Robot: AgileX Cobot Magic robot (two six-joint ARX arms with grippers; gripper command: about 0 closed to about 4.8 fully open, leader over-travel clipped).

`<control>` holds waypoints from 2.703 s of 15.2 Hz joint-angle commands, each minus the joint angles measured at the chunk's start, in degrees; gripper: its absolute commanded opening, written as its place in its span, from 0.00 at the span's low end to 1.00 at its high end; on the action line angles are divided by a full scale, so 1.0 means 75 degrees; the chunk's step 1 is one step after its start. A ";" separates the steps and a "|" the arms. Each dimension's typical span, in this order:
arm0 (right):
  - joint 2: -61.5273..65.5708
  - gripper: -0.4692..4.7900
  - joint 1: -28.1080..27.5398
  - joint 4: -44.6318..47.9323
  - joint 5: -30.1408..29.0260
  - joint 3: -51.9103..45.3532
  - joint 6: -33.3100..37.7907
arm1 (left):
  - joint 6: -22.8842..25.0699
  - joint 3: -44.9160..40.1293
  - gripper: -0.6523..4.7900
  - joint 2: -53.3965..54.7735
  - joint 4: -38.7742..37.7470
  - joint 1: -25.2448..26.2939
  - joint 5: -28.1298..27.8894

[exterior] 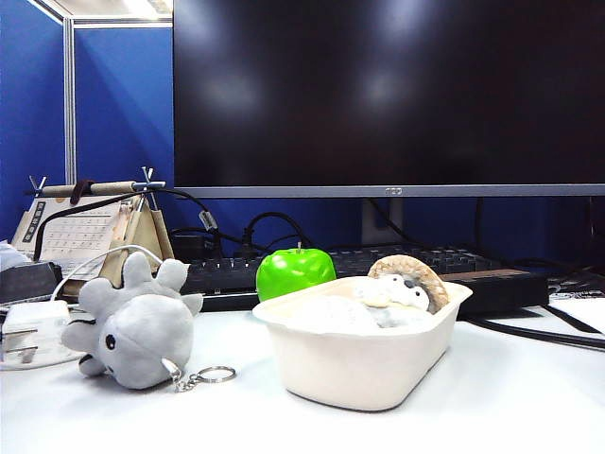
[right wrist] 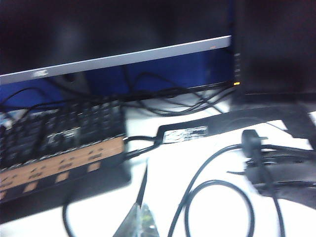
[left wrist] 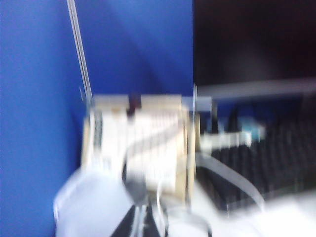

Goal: Place the tilting octopus upright.

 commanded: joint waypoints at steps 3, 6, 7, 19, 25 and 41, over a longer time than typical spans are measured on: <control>-0.0017 0.08 0.0006 0.1615 -0.0140 -0.0029 0.0015 | -0.0108 0.0015 0.16 -0.0020 0.0755 0.0000 0.0265; -0.0015 0.08 0.0012 0.2087 -0.0565 0.0210 0.0475 | -0.1378 0.0035 0.16 -0.0020 0.1778 -0.0003 0.0396; -0.0015 0.08 0.0012 0.2008 -0.0755 0.0417 0.0478 | -0.1888 0.0111 0.16 -0.0020 0.2025 -0.0003 0.0393; 0.2279 0.08 0.0012 -0.3625 -0.3882 0.6388 0.0466 | -0.2567 0.5490 0.16 0.1784 -0.3465 0.0000 0.2512; 0.4281 0.08 0.0026 -0.6067 -0.6306 0.7195 0.0434 | -0.2588 0.6647 0.15 0.4811 -0.5015 -0.0128 0.5697; 0.8483 0.08 0.7152 -0.4561 -0.0985 0.7181 0.0146 | -0.1702 0.6510 0.15 0.7262 -0.6933 -0.3077 0.1279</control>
